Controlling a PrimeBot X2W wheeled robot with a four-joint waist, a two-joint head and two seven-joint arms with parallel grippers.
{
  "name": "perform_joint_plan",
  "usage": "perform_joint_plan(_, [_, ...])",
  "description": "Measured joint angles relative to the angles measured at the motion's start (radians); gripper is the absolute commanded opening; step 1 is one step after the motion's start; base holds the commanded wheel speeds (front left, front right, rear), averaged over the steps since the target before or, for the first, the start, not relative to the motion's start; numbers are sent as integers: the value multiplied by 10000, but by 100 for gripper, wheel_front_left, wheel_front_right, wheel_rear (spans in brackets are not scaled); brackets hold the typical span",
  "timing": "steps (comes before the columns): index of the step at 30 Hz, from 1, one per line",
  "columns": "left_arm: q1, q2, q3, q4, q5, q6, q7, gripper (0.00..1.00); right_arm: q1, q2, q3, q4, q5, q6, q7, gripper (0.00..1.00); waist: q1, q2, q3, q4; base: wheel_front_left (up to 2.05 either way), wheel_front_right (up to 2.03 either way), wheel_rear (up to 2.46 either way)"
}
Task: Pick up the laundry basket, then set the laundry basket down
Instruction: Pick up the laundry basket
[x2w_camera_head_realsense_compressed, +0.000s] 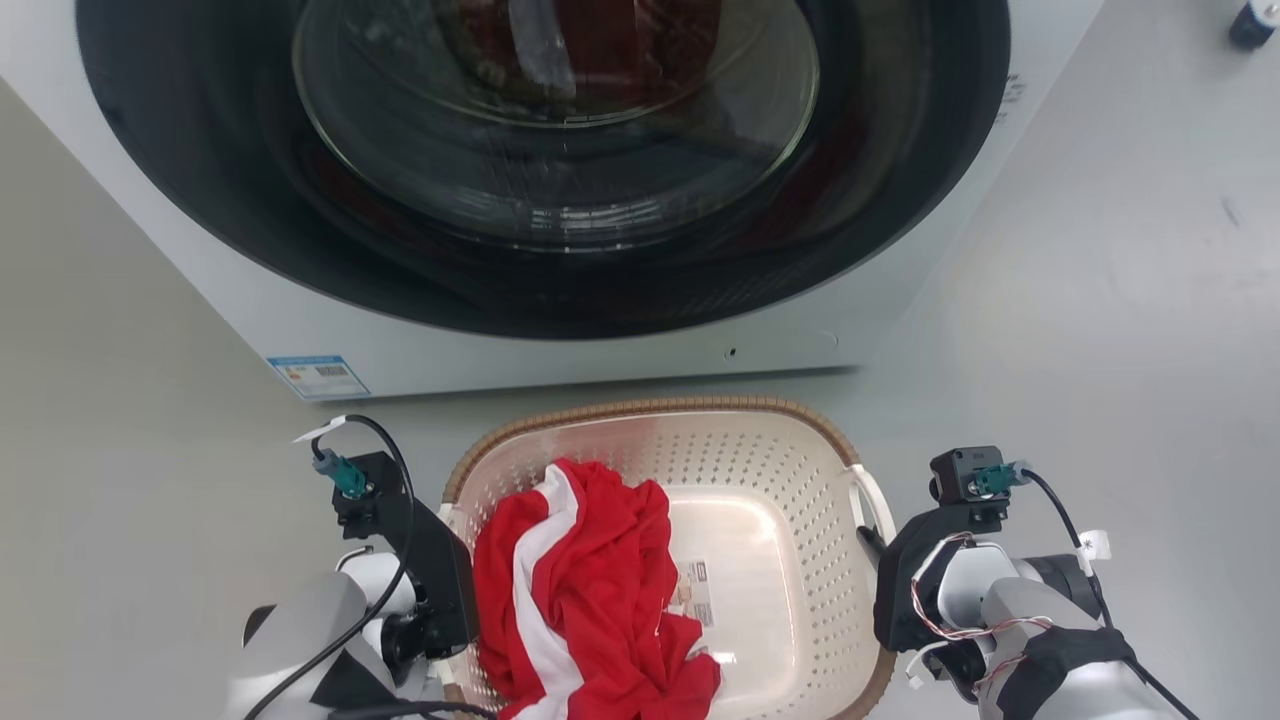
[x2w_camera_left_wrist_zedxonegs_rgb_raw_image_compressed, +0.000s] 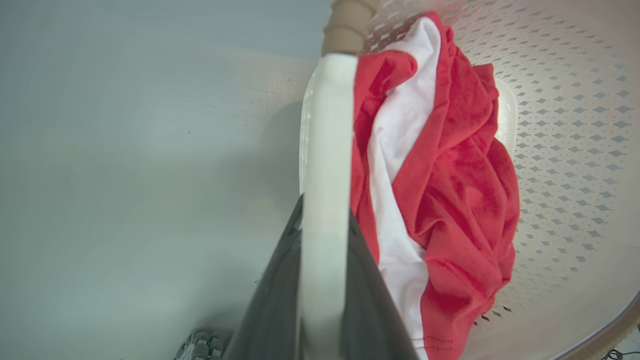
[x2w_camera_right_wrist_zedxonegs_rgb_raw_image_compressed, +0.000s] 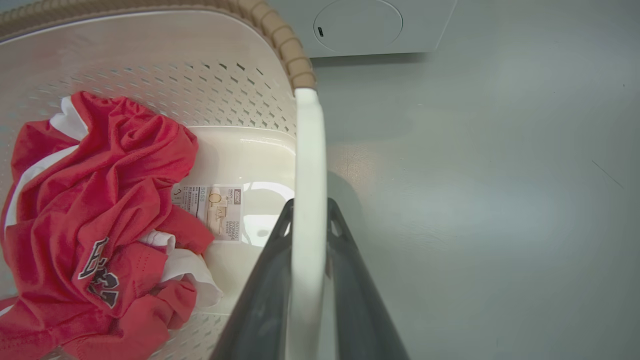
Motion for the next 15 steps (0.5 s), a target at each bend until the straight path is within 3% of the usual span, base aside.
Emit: perform_joint_plan(15, [503,58,19,109,-399,0,1243,0,649,0,414,-219,1026,23,1340,0,0,1,-1601,-61,0,0,0])
